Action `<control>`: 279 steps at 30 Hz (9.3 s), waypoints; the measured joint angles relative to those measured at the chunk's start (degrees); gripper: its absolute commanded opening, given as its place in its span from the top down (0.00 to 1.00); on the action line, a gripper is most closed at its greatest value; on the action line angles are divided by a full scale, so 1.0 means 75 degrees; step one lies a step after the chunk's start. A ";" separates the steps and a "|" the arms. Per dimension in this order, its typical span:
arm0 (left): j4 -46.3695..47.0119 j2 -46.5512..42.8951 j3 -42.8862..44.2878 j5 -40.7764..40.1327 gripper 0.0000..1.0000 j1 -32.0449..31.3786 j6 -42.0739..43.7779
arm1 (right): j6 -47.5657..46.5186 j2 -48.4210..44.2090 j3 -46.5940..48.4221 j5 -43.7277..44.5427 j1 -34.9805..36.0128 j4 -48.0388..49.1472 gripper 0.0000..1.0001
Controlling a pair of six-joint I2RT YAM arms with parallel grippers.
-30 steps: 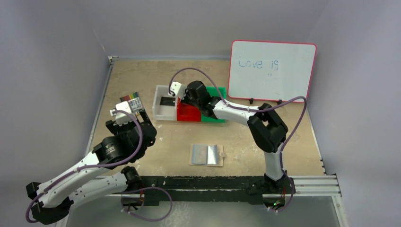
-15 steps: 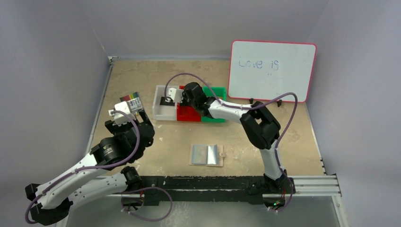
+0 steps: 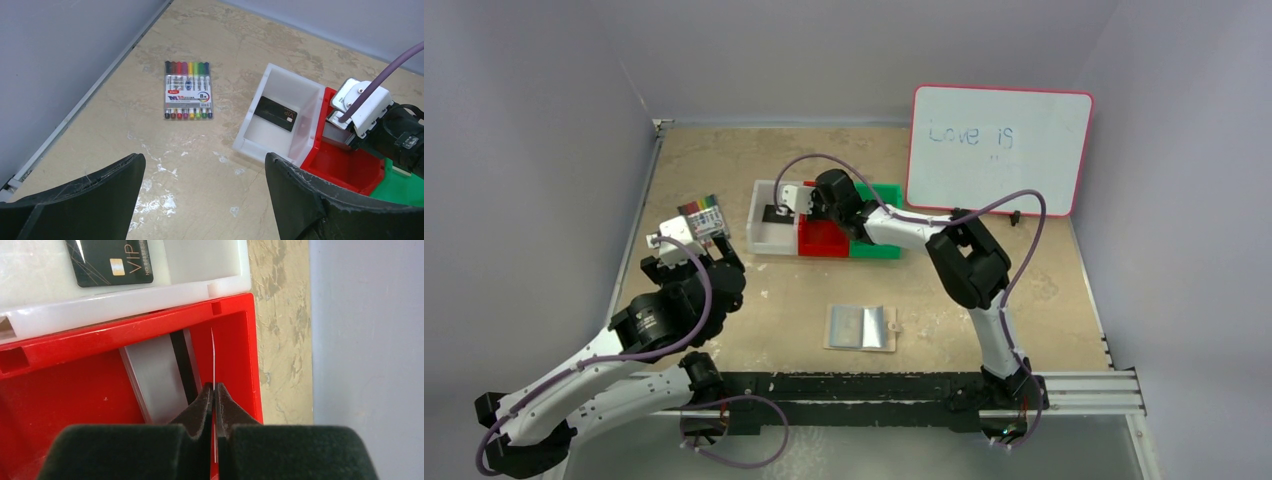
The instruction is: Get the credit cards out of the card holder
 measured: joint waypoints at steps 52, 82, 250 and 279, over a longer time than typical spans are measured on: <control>0.0009 0.0181 0.0000 0.0006 0.11 0.0003 0.0058 | 0.0431 -0.0493 0.0163 -0.1364 -0.0082 -0.0382 0.53; 0.0012 0.0207 0.0000 0.0012 0.12 0.0003 0.0061 | 0.0781 0.0187 0.0358 -0.1212 -0.0236 -0.0618 0.54; 0.0061 0.0006 0.0000 0.0070 0.12 0.0003 0.0067 | 0.1536 0.0143 -0.0117 -0.0580 0.0052 0.0353 0.81; 0.0061 0.0006 0.0000 0.0090 0.12 0.0003 0.0067 | 0.6289 0.0895 0.1530 -0.2562 -0.0694 -0.1731 0.94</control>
